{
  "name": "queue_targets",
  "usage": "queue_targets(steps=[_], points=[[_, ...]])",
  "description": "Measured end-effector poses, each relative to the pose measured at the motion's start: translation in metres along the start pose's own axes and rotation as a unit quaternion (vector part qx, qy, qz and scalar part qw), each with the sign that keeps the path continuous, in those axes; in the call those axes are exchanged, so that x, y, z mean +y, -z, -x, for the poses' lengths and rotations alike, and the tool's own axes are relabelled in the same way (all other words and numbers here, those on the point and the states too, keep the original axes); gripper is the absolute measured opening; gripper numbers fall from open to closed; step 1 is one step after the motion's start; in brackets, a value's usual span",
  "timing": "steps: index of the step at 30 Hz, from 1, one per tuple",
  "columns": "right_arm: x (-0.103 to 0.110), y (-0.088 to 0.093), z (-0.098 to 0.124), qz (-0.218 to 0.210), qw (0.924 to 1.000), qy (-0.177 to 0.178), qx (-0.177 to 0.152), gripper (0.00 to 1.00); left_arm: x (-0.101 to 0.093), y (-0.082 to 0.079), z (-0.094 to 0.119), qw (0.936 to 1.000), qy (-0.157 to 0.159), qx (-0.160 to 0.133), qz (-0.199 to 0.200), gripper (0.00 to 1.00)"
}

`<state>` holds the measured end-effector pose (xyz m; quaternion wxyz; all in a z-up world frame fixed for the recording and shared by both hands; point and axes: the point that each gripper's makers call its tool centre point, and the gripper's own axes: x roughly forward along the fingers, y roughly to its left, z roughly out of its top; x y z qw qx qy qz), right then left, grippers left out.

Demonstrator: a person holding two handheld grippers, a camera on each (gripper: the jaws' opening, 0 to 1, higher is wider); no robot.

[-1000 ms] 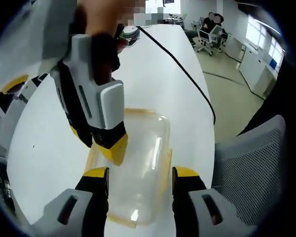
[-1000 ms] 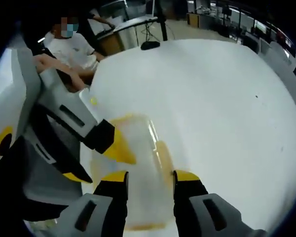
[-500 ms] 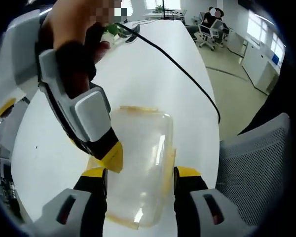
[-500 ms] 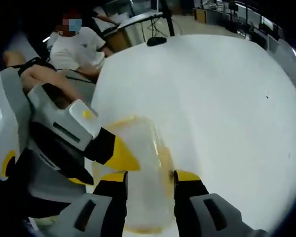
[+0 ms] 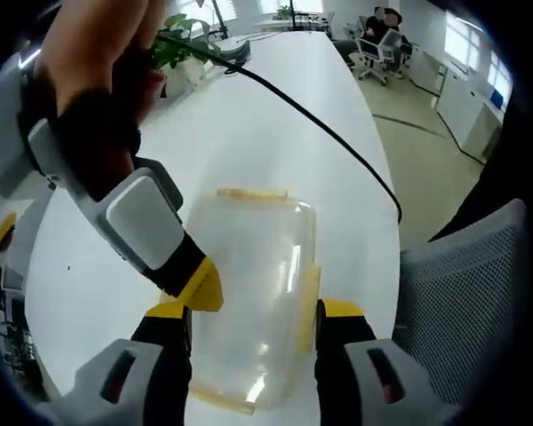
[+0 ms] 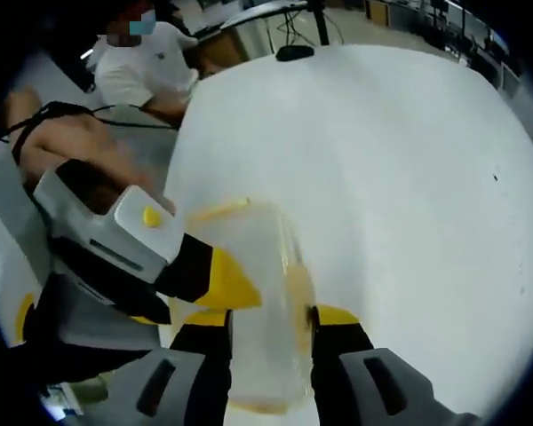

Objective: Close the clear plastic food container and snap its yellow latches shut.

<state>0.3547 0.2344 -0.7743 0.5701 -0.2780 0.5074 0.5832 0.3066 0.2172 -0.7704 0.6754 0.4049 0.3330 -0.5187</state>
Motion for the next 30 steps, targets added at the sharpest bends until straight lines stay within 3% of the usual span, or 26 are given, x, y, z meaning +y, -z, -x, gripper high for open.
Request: queue_targets(steps=[14,17,23,24,30], points=[[0.0019,0.0004,-0.0020,0.028,0.9977,-0.010,0.061,0.28,0.0015,0.0011,-0.0006,1.0000,0.005,0.002,-0.002,0.53],[0.0010,-0.0005,0.0001,0.017,0.9970,-0.018,0.073,0.26,0.0025,0.0009,-0.0012,1.0000,0.008,0.001,-0.005,0.53],[-0.0010,-0.0017,0.0004,0.026,0.9967,-0.016,0.075,0.27,0.0036,0.0018,-0.0021,1.0000,0.007,0.000,-0.007,0.51],[-0.0035,-0.0002,0.0011,0.018,0.9970,-0.008,0.074,0.27,0.0079,0.0062,-0.0017,0.9997,-0.004,0.007,-0.025,0.51],[-0.0040,0.0027,0.0017,0.015,0.9975,-0.010,0.068,0.28,0.0050,0.0021,-0.0018,0.9999,0.002,-0.002,-0.016,0.52]])
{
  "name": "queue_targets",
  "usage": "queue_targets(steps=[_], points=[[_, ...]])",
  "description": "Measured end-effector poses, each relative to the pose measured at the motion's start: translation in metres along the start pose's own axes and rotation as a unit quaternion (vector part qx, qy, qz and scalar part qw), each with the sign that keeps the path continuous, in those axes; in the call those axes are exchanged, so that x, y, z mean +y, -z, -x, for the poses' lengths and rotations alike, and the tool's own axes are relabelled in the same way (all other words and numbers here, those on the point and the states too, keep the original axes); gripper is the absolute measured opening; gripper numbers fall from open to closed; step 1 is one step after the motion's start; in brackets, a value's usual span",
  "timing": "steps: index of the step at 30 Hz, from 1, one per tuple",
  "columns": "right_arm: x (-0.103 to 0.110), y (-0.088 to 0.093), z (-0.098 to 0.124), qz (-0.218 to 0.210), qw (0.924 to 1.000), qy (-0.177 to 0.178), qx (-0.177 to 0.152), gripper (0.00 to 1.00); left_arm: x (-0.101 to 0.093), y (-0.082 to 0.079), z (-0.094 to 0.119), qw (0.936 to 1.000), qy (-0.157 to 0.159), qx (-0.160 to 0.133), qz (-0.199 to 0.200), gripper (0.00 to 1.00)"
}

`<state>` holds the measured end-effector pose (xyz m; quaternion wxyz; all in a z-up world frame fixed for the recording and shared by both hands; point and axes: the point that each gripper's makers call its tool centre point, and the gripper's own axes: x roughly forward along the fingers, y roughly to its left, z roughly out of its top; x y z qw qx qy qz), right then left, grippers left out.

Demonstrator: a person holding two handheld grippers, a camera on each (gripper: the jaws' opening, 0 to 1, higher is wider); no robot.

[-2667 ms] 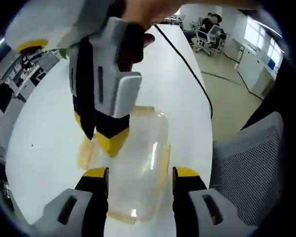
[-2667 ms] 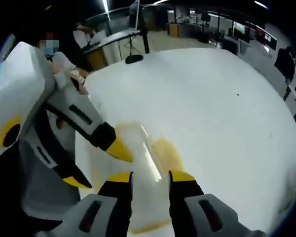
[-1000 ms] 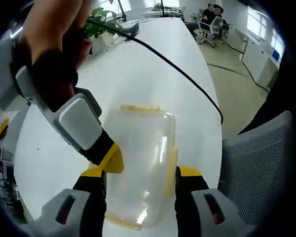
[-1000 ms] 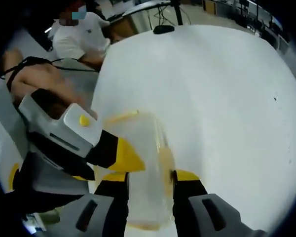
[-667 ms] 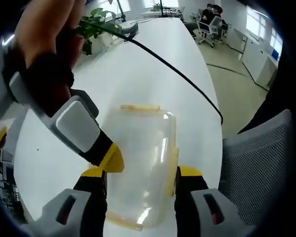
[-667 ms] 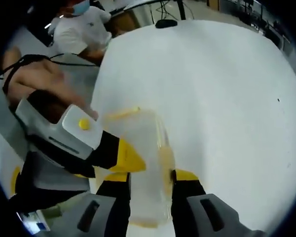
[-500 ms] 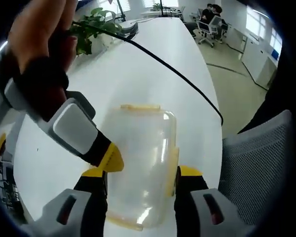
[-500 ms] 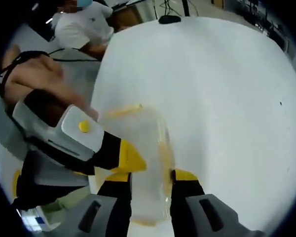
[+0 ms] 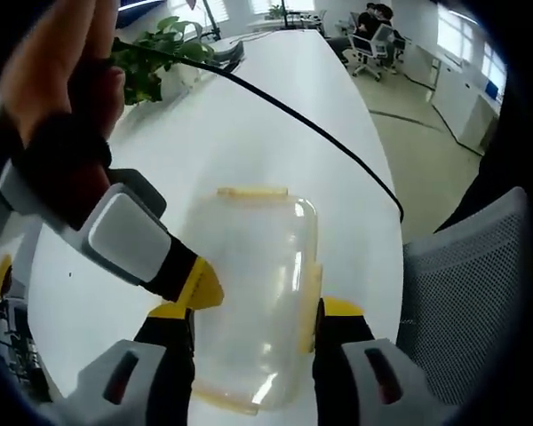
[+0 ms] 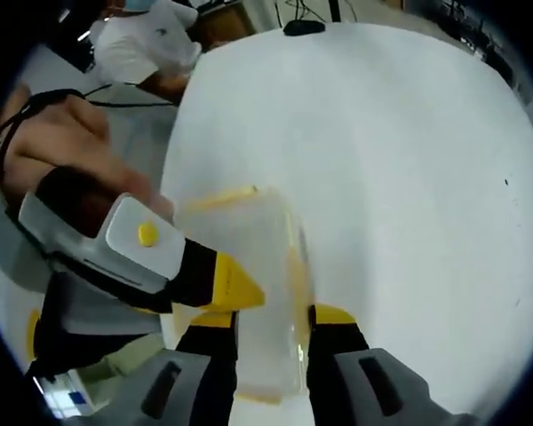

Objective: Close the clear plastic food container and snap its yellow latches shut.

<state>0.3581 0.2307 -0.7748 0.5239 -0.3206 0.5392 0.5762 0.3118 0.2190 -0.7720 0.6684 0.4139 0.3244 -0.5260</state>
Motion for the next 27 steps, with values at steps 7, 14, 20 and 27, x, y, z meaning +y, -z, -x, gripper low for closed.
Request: queue_targets(steps=[7,14,20,27], points=[[0.0010,0.0014,0.0004,-0.005,1.0000,-0.003,-0.008,0.30,-0.0015,-0.0013,0.0006,1.0000,-0.001,0.000,-0.004,0.54],[0.0016,0.0031,0.0023,-0.002,0.9994,0.005,-0.033,0.30,-0.0025,-0.0018,-0.0010,0.9995,-0.014,-0.003,-0.029,0.55],[0.0012,0.0009,0.0022,0.006,0.9990,0.013,-0.043,0.30,-0.0027,-0.0017,-0.0015,0.9992,-0.018,0.005,-0.036,0.55],[0.0023,0.0003,0.0049,0.027,0.9975,0.034,-0.055,0.33,-0.0035,-0.0013,-0.0004,0.9985,-0.016,0.010,-0.051,0.56]])
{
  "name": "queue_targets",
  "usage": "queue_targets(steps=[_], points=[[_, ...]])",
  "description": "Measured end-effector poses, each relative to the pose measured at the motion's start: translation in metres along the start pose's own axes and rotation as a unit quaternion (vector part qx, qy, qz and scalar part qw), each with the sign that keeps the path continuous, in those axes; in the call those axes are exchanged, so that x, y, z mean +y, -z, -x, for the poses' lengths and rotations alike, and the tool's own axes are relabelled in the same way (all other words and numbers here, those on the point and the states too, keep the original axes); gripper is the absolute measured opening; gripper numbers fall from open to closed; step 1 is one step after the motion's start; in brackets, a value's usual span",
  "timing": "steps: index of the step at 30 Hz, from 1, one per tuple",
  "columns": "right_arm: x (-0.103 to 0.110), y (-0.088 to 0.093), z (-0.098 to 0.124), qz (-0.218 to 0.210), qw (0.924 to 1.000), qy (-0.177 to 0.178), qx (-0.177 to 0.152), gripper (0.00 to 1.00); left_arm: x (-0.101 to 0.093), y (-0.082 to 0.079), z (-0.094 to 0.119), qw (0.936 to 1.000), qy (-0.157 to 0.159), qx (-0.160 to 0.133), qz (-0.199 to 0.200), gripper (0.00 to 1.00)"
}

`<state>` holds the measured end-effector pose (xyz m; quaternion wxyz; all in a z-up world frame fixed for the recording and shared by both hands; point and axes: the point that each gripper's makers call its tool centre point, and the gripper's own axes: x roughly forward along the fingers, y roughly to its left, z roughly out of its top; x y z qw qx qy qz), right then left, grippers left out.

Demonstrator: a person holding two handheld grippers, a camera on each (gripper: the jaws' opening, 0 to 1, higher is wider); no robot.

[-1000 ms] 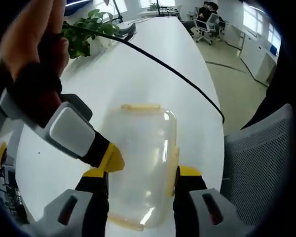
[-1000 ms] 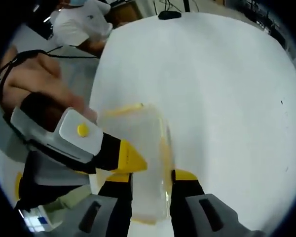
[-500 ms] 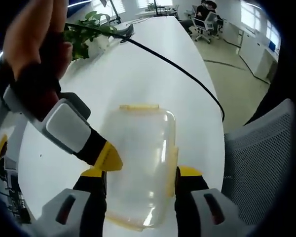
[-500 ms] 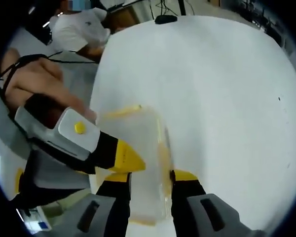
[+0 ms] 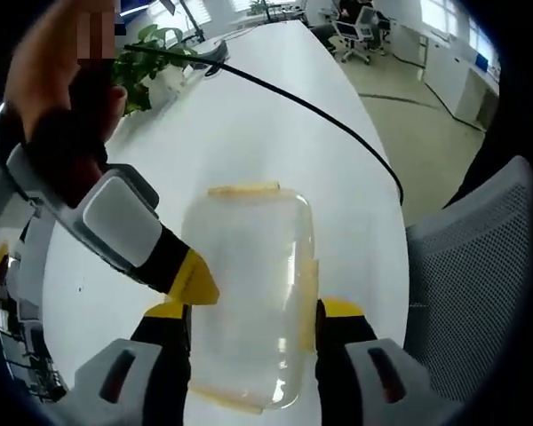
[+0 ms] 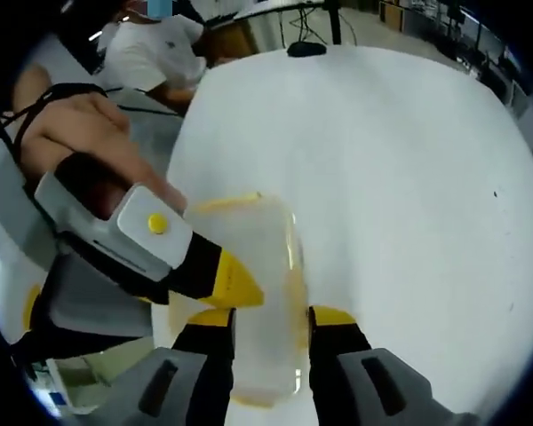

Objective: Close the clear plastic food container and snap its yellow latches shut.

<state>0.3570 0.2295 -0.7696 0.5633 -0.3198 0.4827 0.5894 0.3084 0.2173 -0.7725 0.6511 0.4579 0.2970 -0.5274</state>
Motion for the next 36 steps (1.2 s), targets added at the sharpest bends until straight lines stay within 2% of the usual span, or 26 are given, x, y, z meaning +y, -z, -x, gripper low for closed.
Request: queue_targets(steps=[4,10,13,15,17,25,32,36], points=[[0.006,0.008,0.000,0.010,0.9999,-0.006,0.009,0.41,-0.004,-0.003,0.002,0.9994,0.017,-0.009,0.029,0.59],[0.010,0.009,0.001,0.019,0.9998,0.000,-0.012,0.52,-0.007,0.001,0.002,0.9990,0.032,-0.006,0.029,0.71],[0.011,0.009,0.001,0.027,0.9993,0.003,-0.025,0.56,-0.008,-0.003,0.005,0.9984,0.039,-0.017,0.037,0.79],[0.010,0.008,0.000,0.031,0.9990,0.006,-0.033,0.62,-0.014,-0.007,0.005,0.9968,0.058,-0.028,0.048,0.85],[0.010,0.008,-0.001,0.030,0.9989,0.009,-0.037,0.70,-0.014,-0.009,0.007,0.9961,0.060,-0.030,0.057,0.89],[0.011,0.009,0.005,0.037,0.9980,0.016,-0.049,0.89,-0.015,0.000,0.008,0.9945,0.076,-0.019,0.070,0.99],[0.018,0.017,0.007,0.050,0.9971,0.031,-0.047,1.00,-0.011,0.005,0.011,0.9928,0.090,-0.013,0.079,0.99],[0.020,0.024,0.004,0.059,0.9960,0.051,-0.044,1.00,-0.005,0.015,0.011,0.9942,0.087,0.006,0.064,0.99]])
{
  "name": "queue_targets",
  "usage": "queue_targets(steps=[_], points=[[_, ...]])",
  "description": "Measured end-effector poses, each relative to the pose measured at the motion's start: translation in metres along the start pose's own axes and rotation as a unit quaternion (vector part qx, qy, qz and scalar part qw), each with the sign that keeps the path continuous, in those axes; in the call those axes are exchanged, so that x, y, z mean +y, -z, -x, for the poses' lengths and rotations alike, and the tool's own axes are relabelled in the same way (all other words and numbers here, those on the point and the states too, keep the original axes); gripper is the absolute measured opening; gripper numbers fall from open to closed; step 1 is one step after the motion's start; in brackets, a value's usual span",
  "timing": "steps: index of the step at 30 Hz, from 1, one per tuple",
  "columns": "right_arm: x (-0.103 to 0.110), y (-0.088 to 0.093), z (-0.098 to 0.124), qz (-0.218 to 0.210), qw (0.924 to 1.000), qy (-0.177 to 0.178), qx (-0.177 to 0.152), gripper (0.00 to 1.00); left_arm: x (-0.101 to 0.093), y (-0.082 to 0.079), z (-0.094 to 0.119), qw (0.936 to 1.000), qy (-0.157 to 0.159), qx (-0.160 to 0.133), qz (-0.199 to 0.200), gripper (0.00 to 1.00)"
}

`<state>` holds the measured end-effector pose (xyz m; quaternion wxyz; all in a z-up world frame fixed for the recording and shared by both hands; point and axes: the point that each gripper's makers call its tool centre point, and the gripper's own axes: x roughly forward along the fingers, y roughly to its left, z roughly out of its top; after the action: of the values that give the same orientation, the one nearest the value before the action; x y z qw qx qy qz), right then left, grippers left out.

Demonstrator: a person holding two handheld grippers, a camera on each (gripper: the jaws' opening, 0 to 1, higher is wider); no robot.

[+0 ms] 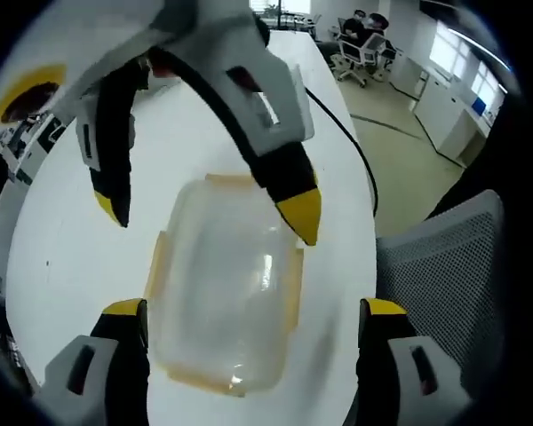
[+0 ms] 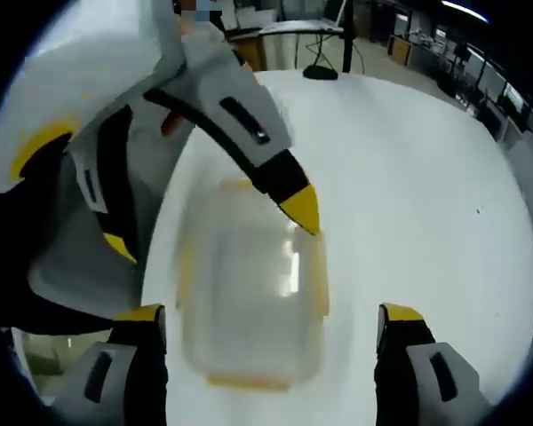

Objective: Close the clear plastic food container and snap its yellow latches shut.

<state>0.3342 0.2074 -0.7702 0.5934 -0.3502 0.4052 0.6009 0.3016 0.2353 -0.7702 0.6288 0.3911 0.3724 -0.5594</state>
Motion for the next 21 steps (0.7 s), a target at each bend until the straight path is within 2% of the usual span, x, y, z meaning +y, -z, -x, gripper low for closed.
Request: queue_targets(steps=[4,10,21], points=[[0.005,0.006,0.000,0.005,0.9999,0.012,0.004,1.00,0.005,0.007,0.000,0.9998,0.000,0.019,-0.006,0.99],[0.011,0.012,-0.001,0.008,0.9997,0.020,0.011,0.98,0.011,0.008,0.000,0.9996,0.008,0.023,-0.014,0.99],[0.018,0.017,-0.004,0.011,0.9992,0.029,0.023,0.95,0.016,0.018,-0.006,0.9981,0.024,0.049,-0.031,0.97]])
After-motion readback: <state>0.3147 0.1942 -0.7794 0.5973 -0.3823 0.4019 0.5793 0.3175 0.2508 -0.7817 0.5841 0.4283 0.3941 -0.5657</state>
